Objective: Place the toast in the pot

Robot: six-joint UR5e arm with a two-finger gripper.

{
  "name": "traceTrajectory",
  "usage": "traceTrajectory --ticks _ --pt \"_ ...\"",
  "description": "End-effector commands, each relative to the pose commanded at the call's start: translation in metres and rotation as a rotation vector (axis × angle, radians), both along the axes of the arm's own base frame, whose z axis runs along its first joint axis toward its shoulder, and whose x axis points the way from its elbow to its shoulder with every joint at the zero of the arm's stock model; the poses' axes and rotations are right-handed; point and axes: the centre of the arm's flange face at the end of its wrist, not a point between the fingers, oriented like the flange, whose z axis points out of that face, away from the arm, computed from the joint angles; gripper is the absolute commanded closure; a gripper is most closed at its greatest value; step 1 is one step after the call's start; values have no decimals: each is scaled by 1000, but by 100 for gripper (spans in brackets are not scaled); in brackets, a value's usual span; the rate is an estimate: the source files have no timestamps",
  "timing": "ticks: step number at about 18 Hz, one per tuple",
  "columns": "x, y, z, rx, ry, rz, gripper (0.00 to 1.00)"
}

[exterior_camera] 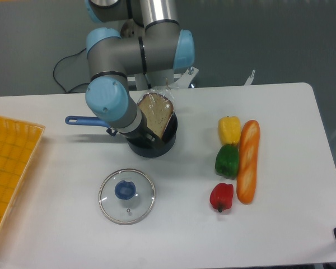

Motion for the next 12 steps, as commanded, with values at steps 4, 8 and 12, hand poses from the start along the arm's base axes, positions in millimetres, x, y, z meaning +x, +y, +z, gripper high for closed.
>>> traceTrajectory --ticks 4,8,12 --pt "-6 0 5 14 6 -57 0" --pt "-19 0 20 65 -14 -61 0" --pt "-25 -4 27 82 -19 -61 0"
